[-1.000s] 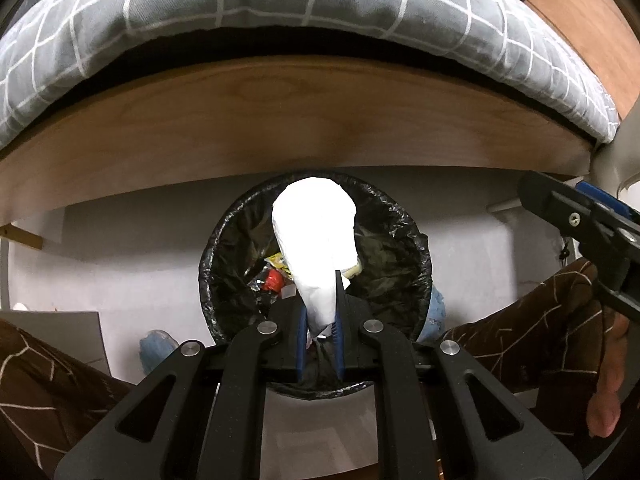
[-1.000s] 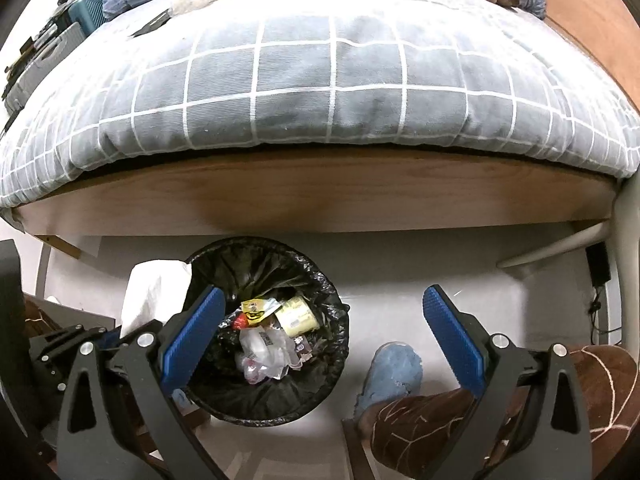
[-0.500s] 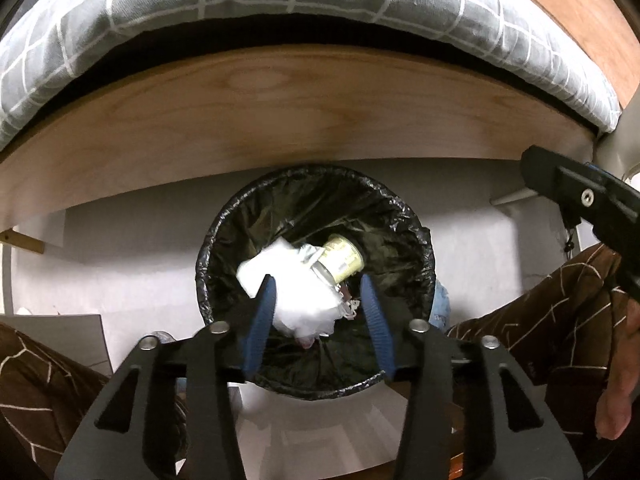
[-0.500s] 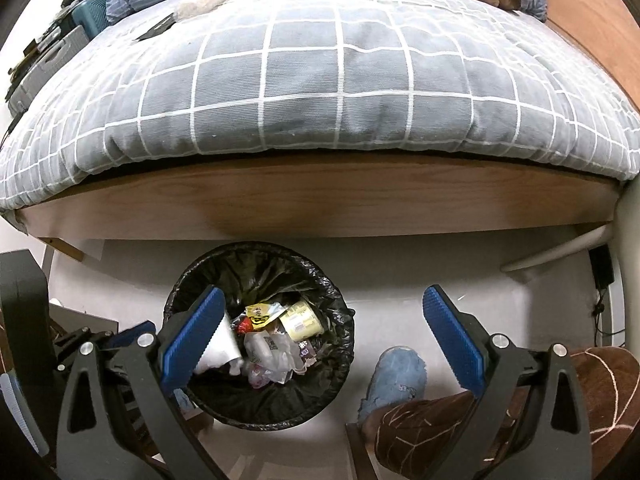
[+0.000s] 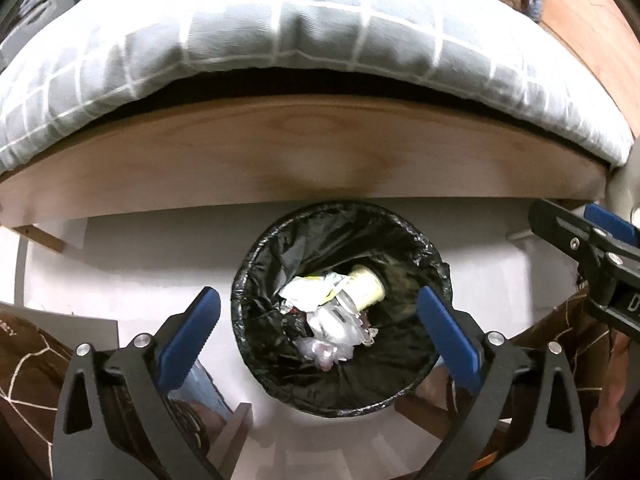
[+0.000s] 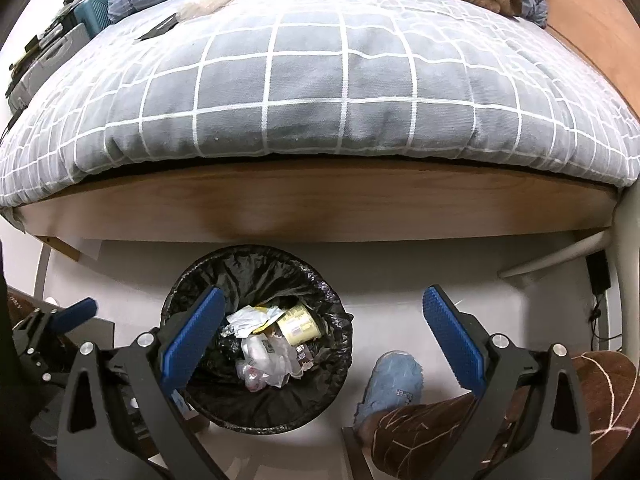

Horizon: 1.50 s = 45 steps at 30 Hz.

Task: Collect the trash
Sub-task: 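Move both open tools back toward the black packet and bubble wrap on the bed, then grasp the black packet with the left tool while the right tool grasps the bubble-wrap sleeve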

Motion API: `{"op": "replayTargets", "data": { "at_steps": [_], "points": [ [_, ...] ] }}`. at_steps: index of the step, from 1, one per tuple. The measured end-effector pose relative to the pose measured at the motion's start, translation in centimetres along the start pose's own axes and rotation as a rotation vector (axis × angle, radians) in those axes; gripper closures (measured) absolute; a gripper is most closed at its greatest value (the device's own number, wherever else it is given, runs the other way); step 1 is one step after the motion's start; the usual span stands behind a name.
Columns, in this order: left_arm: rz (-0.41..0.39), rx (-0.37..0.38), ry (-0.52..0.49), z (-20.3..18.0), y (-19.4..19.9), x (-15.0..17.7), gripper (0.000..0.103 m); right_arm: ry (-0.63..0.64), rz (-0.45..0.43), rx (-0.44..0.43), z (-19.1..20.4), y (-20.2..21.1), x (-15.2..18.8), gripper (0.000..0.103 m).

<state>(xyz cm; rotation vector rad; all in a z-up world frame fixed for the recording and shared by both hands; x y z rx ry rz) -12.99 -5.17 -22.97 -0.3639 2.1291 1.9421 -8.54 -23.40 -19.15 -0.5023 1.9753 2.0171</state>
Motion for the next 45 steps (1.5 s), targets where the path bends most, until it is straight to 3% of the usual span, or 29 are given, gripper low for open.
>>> {"op": "replayTargets", "data": {
  "at_steps": [9,14,24,29,39,45],
  "points": [
    [-0.065,-0.045,0.092,3.7,3.3,-2.2,0.006,-0.011,-0.061,-0.002,0.7,2.2,-2.3,0.008],
    [-0.139,-0.052,0.113,5.0,6.6,-4.2,0.006,0.008,-0.112,-0.032,1.7,4.1,-4.5,0.008],
    [-0.262,-0.053,0.116,6.4,9.8,-11.5,0.006,0.067,-0.242,-0.078,5.1,7.1,-11.5,0.008],
    [-0.263,-0.027,0.107,7.0,9.4,-15.4,0.006,0.087,-0.264,-0.091,5.7,6.5,-14.8,0.008],
    [-0.291,-0.129,0.047,7.9,6.3,-22.9,0.006,0.061,-0.296,-0.098,5.1,3.3,-22.8,0.008],
    [-0.273,-0.112,0.046,8.2,3.5,-27.1,0.006,0.050,-0.273,-0.104,4.6,0.4,-26.1,0.008]
  ]
}}
Point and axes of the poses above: each gripper's, at about its wrist camera, not at the fingertips, and y roughly against the way its jaws point, z to its left, x to its underside, the point moved 1 cm from there along -y, roughly the way its jaws point
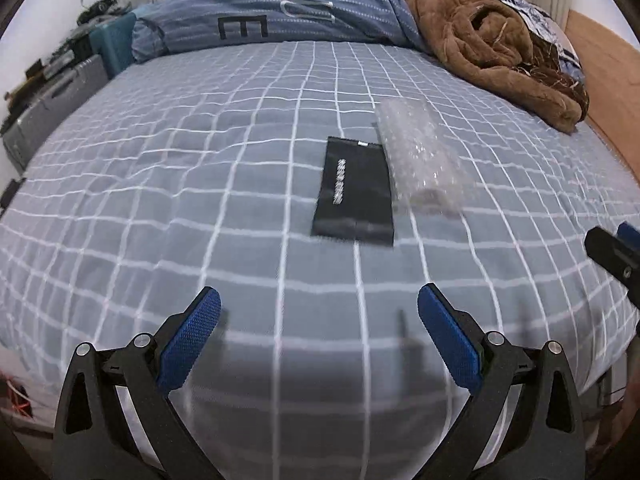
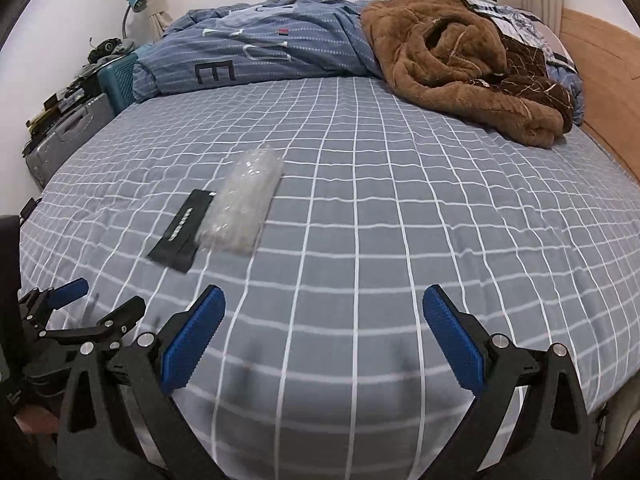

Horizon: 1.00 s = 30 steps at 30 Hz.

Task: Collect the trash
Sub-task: 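Grasp the black packet with the left tool while the right tool grasps the bubble-wrap sleeve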

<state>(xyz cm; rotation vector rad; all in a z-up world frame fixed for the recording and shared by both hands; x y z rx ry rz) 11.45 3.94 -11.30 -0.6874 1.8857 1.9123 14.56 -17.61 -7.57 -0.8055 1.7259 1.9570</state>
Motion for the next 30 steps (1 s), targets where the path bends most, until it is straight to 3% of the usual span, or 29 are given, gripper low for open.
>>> {"op": "replayTargets", "data": {
  "at_steps": [8,13,15,21,30],
  "points": [
    [0.043,0.018,-0.027,-1.7,-4.8,-3.7,0.009,0.016,0.028,-0.039,1.4,-3.8,-1.9,0.008],
    [0.067,0.004,-0.047,-1.7,-6.7,-4.4,0.024,0.031,0.033,-0.036,1.7,-5.0,-2.8,0.008],
    [0.067,0.003,-0.057,-1.8,-6.9,-4.7,0.040,0.026,0.036,-0.033,1.5,-5.4,-3.2,0.008],
    [0.072,-0.007,-0.057,-1.7,-6.8,-4.7,0.052,-0.006,0.055,-0.052,1.5,-6.4,-3.5,0.008],
    [0.061,0.050,-0.037,-0.9,-5.3,-4.5,0.073,0.000,0.065,-0.057,2.6,-7.5,-4.1,0.008]
  ]
}}
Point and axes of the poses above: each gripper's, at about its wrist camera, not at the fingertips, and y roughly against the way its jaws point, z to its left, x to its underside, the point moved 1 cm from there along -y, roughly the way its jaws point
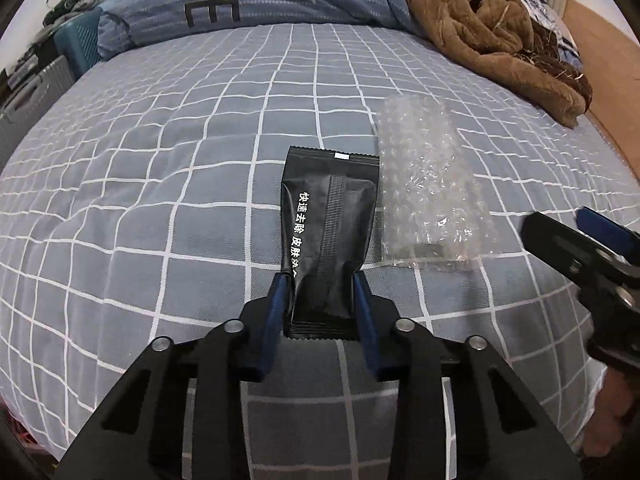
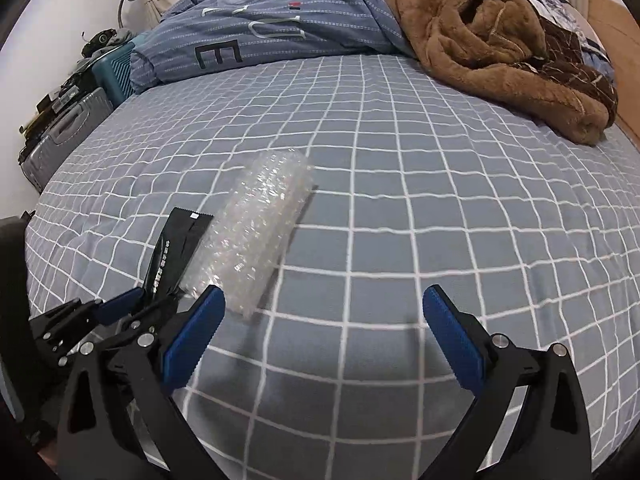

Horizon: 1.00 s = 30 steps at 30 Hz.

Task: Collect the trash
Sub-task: 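Grasp the black packet with the left tool while the right tool grasps the bubble-wrap sleeve, then lift and carry the black packet and bubble wrap with both tools over the bin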

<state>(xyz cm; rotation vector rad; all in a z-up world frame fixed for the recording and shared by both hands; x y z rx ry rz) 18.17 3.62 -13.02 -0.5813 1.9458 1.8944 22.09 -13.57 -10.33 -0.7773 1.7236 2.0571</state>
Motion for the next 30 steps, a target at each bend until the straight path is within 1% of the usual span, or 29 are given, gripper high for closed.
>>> {"op": "replayTargets", "data": {
  "at_steps": [2,5,11,17,19,21,22,23,24,26,27,30],
  "points": [
    [-0.002,0.005,0.008,0.4,0.4,0.0,0.075,0.001,-0.002,-0.007,0.5,-0.3,-0.4,0.008],
    [-0.014,-0.008,0.023,1.6,1.0,0.0,0.075,0.006,0.005,-0.024,1.3,-1.1,-1.0,0.008],
    [-0.038,-0.049,0.059,4.5,1.7,-0.3,0.075,0.002,0.027,-0.069,3.0,-2.9,-1.7,0.008],
    [-0.051,-0.066,0.089,6.1,1.8,-0.5,0.075,0.016,0.054,-0.078,4.6,-4.8,-1.8,0.008],
    [-0.060,-0.069,0.090,6.3,1.8,-0.6,0.075,0.003,0.076,-0.104,4.9,-5.7,-1.6,0.014],
    [-0.060,-0.069,0.089,6.3,1.7,-0.6,0.075,-0.011,0.100,-0.119,5.1,-6.6,-1.4,0.026],
    [-0.061,-0.070,0.089,6.4,1.7,-0.7,0.075,-0.013,0.104,-0.109,5.0,-6.8,-1.3,0.030],
    [-0.063,-0.071,0.088,6.4,1.7,-0.7,0.075,-0.014,0.104,-0.096,5.0,-6.9,-1.2,0.049],
    [-0.063,-0.072,0.088,6.3,1.7,-0.7,0.075,-0.011,0.098,-0.090,4.9,-6.9,-1.3,0.069],
    [-0.063,-0.075,0.088,6.3,1.6,-0.7,0.075,0.001,0.102,-0.119,4.7,-6.6,-1.5,0.078],
    [-0.063,-0.077,0.087,6.3,1.6,-0.7,0.075,-0.003,0.103,-0.125,4.6,-6.5,-1.6,0.080],
    [-0.064,-0.081,0.085,6.1,1.6,-0.7,0.075,0.001,0.089,-0.108,4.2,-5.9,-1.7,0.080]
  ]
}}
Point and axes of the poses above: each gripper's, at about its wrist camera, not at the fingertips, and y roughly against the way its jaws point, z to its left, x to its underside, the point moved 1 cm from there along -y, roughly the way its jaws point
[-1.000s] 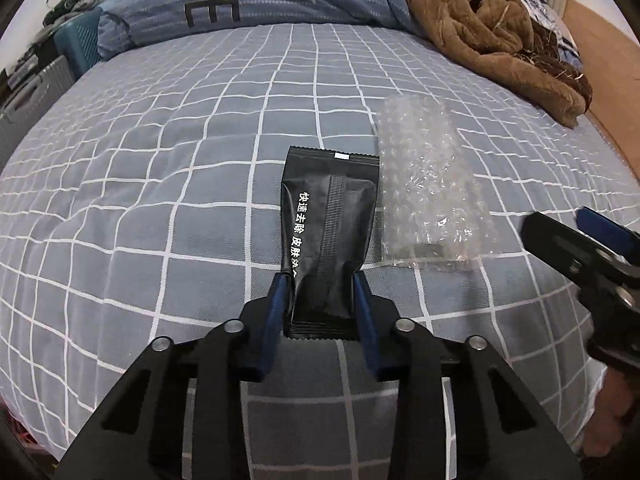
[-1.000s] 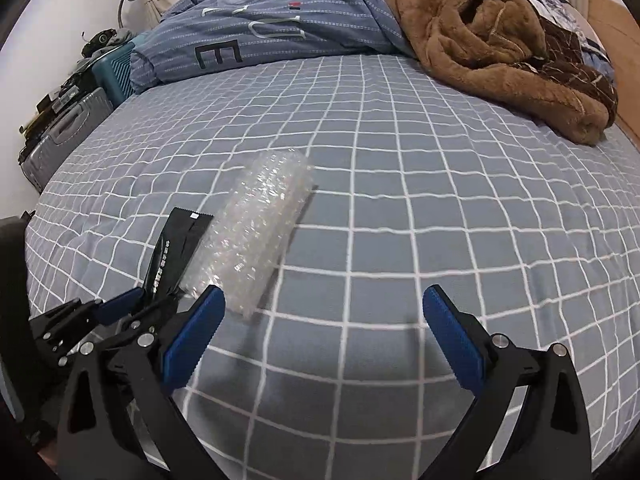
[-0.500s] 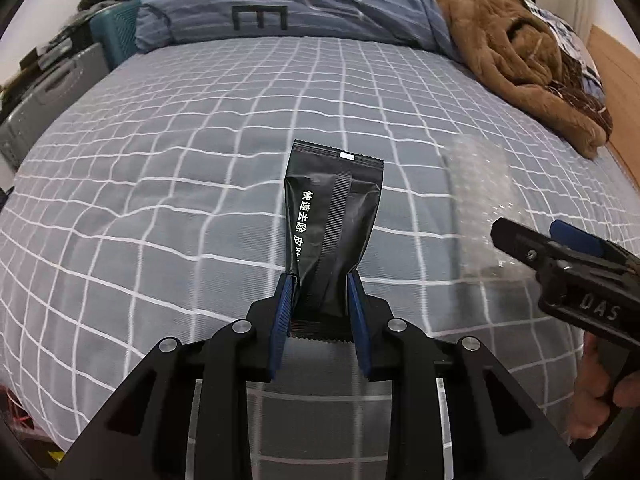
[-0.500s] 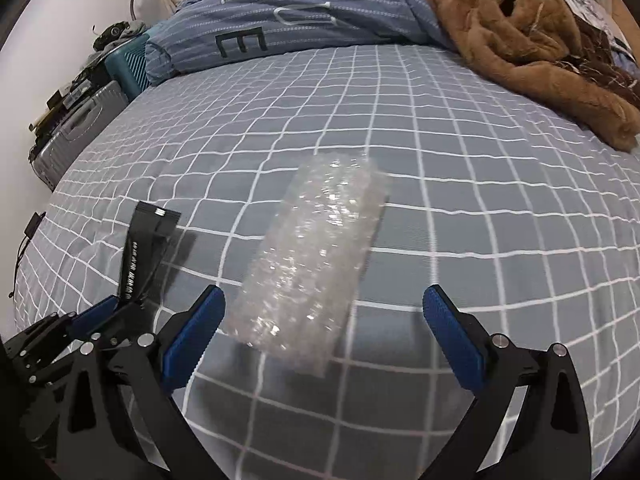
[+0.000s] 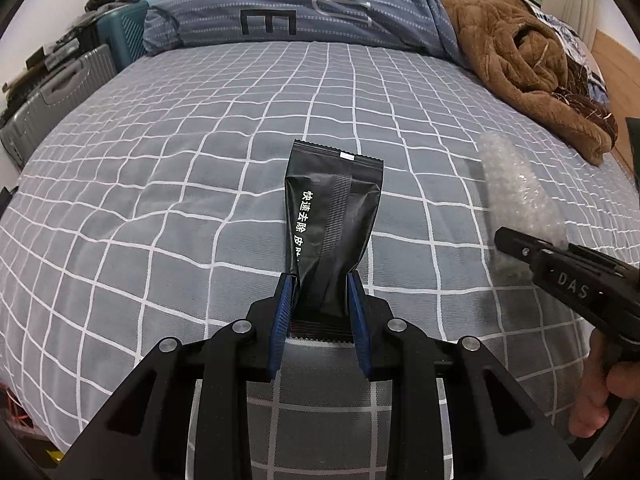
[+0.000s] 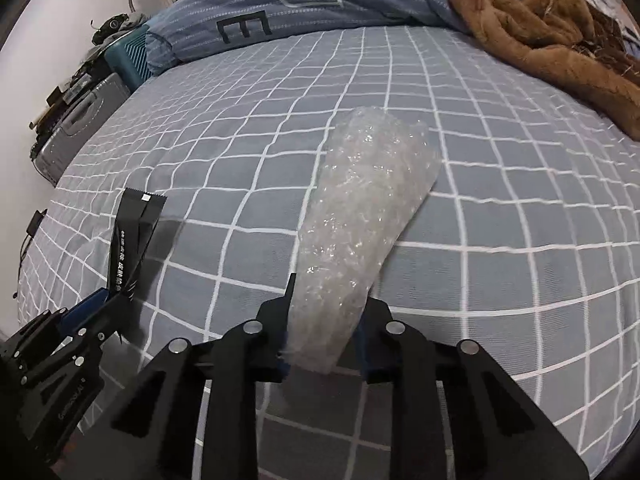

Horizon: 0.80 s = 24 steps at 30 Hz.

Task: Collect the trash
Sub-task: 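Lift and carry the black packet and bubble wrap with both tools over the bin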

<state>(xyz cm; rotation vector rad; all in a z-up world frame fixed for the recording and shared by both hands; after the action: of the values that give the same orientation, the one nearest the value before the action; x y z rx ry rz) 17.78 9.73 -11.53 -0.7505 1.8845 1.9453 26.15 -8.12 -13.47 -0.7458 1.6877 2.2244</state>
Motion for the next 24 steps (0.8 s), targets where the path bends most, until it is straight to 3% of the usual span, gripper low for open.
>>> {"op": "replayTargets", "data": {
  "at_steps": [10,24],
  "points": [
    [0.002,0.008,0.006,0.0,0.6,-0.3,0.075,0.043,-0.026,0.031,0.3,1.9,-0.1,0.080],
    [-0.035,0.030,-0.018,-1.3,4.6,0.2,0.075,0.081,-0.089,0.104,0.2,6.9,1.6,0.080]
  ]
}}
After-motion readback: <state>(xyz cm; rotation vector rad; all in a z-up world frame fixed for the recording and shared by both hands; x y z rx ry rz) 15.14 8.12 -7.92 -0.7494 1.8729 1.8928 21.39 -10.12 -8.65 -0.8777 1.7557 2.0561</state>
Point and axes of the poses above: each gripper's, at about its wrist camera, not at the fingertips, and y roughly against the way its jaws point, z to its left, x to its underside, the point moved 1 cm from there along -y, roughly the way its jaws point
